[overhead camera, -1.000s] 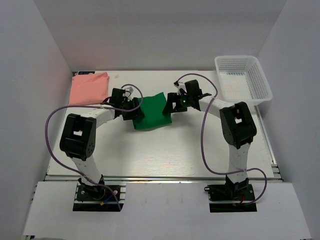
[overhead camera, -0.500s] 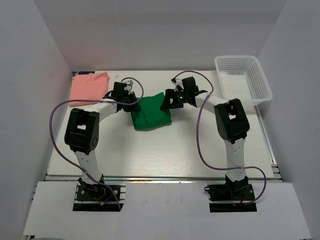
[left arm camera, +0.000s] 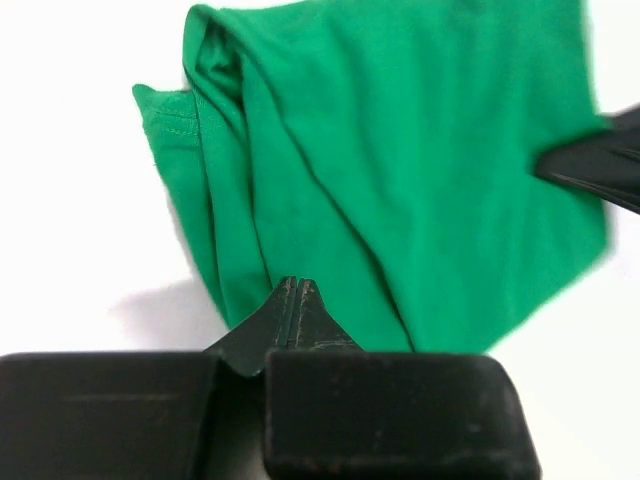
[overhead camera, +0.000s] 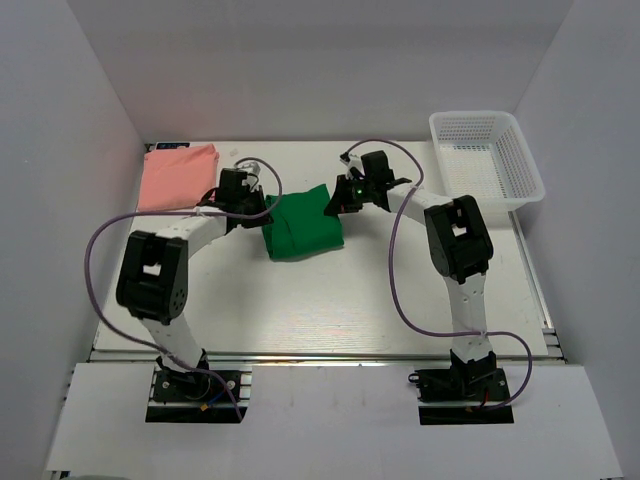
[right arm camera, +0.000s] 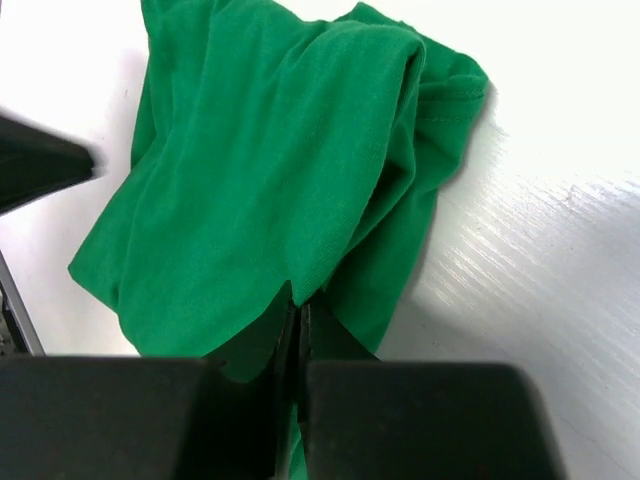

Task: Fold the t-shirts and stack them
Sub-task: Smooth out wrinkles on the folded tshirt

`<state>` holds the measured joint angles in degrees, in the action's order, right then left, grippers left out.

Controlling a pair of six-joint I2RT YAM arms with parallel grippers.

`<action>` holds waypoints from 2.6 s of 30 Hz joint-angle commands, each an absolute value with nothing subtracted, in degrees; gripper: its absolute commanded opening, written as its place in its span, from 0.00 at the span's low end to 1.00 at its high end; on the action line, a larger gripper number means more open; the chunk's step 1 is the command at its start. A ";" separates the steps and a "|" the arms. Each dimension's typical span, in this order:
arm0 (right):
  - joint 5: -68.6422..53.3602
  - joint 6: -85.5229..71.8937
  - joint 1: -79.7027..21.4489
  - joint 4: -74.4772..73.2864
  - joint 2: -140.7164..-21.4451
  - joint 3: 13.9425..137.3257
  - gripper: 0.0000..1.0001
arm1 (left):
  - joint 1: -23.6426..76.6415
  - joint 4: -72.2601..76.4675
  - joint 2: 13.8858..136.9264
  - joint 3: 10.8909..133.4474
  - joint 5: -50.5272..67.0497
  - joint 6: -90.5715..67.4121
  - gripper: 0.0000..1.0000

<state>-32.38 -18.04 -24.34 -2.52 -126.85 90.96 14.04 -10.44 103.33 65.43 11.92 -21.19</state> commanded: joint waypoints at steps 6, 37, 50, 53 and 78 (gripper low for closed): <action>-33.40 -18.90 -24.26 2.02 -123.40 88.95 0.00 | 13.19 -5.72 91.14 57.75 9.93 -20.47 0.00; -35.42 -16.00 -24.17 0.09 -125.15 90.53 0.00 | 13.71 -3.52 113.12 73.65 4.39 -16.26 0.40; -34.81 -14.86 -24.26 -2.55 -124.63 91.05 0.00 | 13.71 5.79 106.99 68.56 15.56 -15.64 0.00; -34.54 -14.68 -24.26 -2.38 -123.93 90.88 0.00 | 13.71 7.29 102.93 65.57 16.08 -15.12 0.00; -35.16 -14.85 -24.17 -2.28 -127.35 93.07 0.00 | 11.07 -0.18 104.58 62.13 0.52 -19.69 0.00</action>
<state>-34.41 -15.97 -24.36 -2.00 -126.02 89.84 12.05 0.16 103.59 59.35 1.48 -19.20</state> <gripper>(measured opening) 0.022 0.011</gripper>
